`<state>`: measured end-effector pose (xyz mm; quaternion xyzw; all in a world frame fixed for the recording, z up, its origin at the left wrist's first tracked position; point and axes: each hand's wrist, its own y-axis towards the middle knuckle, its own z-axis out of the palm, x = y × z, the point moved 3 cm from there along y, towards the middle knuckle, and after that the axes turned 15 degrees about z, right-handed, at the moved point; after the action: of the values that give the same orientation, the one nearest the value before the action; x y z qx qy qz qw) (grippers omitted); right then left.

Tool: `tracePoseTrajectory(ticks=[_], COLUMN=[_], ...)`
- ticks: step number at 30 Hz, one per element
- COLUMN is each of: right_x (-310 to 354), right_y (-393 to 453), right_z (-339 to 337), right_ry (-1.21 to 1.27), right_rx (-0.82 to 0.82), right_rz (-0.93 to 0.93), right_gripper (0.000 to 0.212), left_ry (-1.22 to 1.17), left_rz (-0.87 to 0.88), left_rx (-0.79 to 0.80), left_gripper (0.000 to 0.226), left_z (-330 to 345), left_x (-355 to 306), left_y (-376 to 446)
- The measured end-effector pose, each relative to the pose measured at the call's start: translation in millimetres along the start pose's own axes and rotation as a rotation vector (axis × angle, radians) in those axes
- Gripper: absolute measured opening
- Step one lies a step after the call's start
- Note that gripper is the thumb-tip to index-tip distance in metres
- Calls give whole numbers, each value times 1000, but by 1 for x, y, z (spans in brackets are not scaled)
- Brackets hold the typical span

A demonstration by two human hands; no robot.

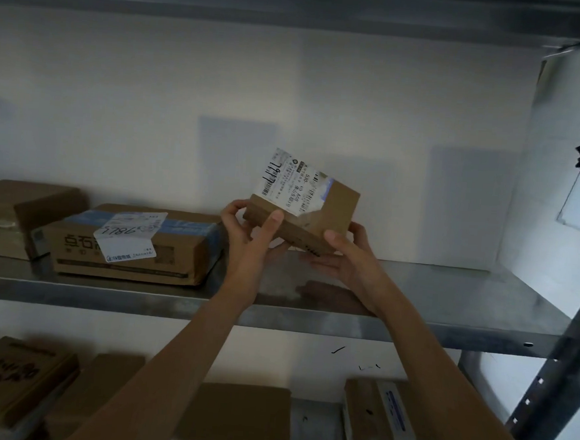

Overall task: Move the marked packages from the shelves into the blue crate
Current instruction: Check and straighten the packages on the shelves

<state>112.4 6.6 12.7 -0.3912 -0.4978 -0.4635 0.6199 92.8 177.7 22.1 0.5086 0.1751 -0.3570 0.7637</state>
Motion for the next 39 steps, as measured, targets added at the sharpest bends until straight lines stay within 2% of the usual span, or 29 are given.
tracePoseTrajectory(ticks=[4,6,8,9,12,14,17,21,23,25,29,34,36,39], right_x=[6,6,6,6,6,8,12,14,13,11,9,12,11,13], right_y=[-3,-3,-3,-3,-4,-6,-10,-14,-13,-10,-6,-9,-10,-15], right_z=[-15,-21,-24,-23,-19,-19,-22,-20,-21,-23,-24,-22,-23,-20], right_ry=[297,331,253,207,136,141,188,176,199,235,300,329,261,111], right_rx=[-38,-60,-97,-130,-201,-242,-281,-225,-197,-147,-83,-72,-97,-181], right_rz=[-38,-60,-103,-109,-93,-108,-138,-203,-204,-181,-128,-157,-184,-243], right_gripper=[52,45,50,55,65,62,71,53,51,39,39,35,37,36], left_ry=[143,135,81,66,145,196,193,152,163,172,286,356,323,207], left_rz=[42,30,-25,-43,-42,-26,-41,-80,-41,5,107,184,151,-9], left_rx=[49,-25,-80,-57,128,228,246,173,180,193,261,295,268,212], left_gripper=[34,50,68,68,42,42,47,41,35,31,34,36,33,33], left_z=[2,-3,-5,-5,0,4,6,2,2,4,11,12,9,7], left_x=[0,1,3,3,6,9,10,12,8,4,-1,-3,-1,5], left_y=[-1,2,5,5,2,-1,-1,3,2,1,-3,-6,-4,-1])
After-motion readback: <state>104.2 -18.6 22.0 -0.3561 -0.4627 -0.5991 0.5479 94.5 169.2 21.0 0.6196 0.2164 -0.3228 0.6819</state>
